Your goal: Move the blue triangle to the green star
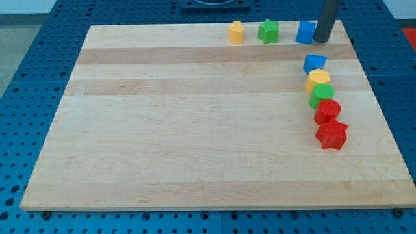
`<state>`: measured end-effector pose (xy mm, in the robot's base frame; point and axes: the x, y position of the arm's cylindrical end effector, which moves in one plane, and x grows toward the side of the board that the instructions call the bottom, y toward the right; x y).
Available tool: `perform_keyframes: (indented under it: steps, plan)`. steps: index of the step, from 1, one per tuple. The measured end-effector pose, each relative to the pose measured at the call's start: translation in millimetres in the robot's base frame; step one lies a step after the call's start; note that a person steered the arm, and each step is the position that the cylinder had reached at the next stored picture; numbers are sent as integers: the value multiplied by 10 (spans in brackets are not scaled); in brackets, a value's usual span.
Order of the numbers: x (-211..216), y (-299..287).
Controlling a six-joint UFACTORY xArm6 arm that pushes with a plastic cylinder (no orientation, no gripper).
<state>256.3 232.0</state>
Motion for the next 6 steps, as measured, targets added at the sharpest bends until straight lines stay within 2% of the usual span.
perform_keyframes:
  steps: [1,2,3,4,6]
  plan:
    - [0,332]
    - [211,799]
    - [488,953]
    - [850,949]
    - [1077,636]
